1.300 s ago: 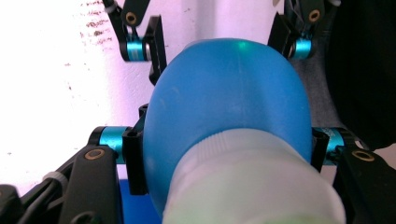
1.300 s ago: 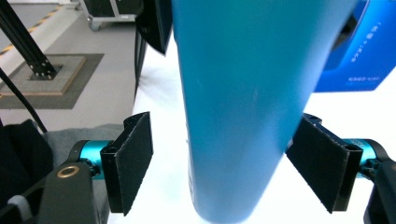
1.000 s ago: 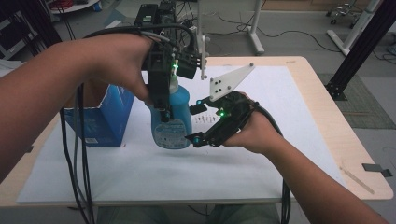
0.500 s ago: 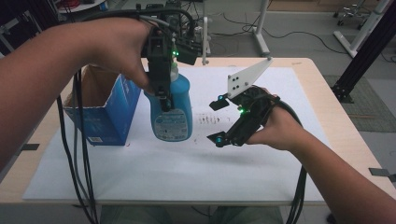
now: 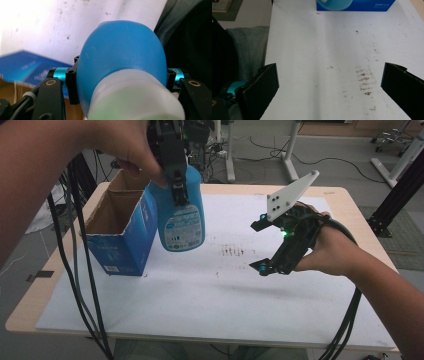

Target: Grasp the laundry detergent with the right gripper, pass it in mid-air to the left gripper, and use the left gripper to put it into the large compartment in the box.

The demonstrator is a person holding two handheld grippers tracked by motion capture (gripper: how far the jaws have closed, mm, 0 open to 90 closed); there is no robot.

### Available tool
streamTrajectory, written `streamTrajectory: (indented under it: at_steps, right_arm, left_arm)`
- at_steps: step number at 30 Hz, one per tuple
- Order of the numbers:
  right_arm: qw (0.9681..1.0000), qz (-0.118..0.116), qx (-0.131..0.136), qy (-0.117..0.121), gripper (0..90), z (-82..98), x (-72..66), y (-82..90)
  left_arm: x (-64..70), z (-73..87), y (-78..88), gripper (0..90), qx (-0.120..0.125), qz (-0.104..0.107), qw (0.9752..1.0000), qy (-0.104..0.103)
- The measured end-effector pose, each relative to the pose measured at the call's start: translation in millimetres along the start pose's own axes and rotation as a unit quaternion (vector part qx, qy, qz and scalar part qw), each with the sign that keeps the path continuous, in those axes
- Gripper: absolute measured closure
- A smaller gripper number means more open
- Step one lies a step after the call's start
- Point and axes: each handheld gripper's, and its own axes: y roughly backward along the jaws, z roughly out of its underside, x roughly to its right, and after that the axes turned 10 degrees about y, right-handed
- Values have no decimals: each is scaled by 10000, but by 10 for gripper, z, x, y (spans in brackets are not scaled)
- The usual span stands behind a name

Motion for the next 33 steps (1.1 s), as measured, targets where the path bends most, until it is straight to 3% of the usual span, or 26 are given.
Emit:
streamTrajectory:
  at_steps: [1,2,3,4,5,8,9,10,12,13,14,18,19,21,22,23,24,25,29,33]
  right_arm:
    - [10000,0,0,0,6,0,0,0]
    - [10000,-11,-43,-5,6,-2,10,21]
    - [10000,-11,-43,-5,6,-2,10,21]
    - [10000,-23,-60,10,6,-1,15,34]
    - [9999,-2,-118,30,6,0,22,54]
    - [9998,-16,-188,9,6,3,31,83]
    - [9998,-16,-188,9,6,3,31,83]
    - [9998,-20,-200,19,6,6,36,102]
    - [9997,-16,-237,2,6,10,41,117]
    - [9997,-24,-256,3,6,12,45,121]
    - [9996,-35,-270,-10,6,13,47,126]
    - [9994,-61,-342,-17,6,10,58,139]
    - [9994,-61,-342,-17,6,10,58,139]
    - [9993,-93,-373,-25,6,7,67,146]
    - [9992,-107,-395,-31,6,6,74,144]
    - [9991,-114,-418,-30,6,5,78,143]
    - [9991,-114,-418,-30,6,5,78,143]
    - [9990,-121,-434,-42,6,3,81,144]
    - [9988,-134,-474,-51,6,-7,93,139]
    - [9987,-113,-488,-73,6,-22,99,137]
  left_arm:
    - [0,0,0,380,0,0,10000,0]
    - [-60,37,76,380,48,44,9994,328]
    - [-60,37,76,380,48,44,9994,328]
    - [-92,59,115,380,75,50,9988,481]
    - [-160,110,197,380,126,54,9968,786]
    - [-280,201,321,380,231,46,9902,1374]
    - [-280,201,321,380,231,46,9902,1374]
    - [-360,273,395,380,330,12,9836,1771]
    - [-442,353,460,380,401,-32,9757,2156]
    - [-474,393,485,381,481,-70,9700,2380]
    - [-522,437,520,380,448,-99,9671,2501]
    - [-673,604,619,380,476,-267,9513,3034]
    - [-673,604,619,381,476,-267,9513,3034]
    - [-754,698,646,380,466,-349,9428,3284]
    - [-809,763,654,380,463,-398,9367,3448]
    - [-809,763,654,380,463,-398,9367,3448]
    - [-840,798,656,380,443,-422,9340,3521]
    - [-881,844,654,380,427,-455,9294,3638]
    - [-966,927,637,380,420,-502,9193,3881]
    - [-1042,971,596,381,422,-497,9133,4020]
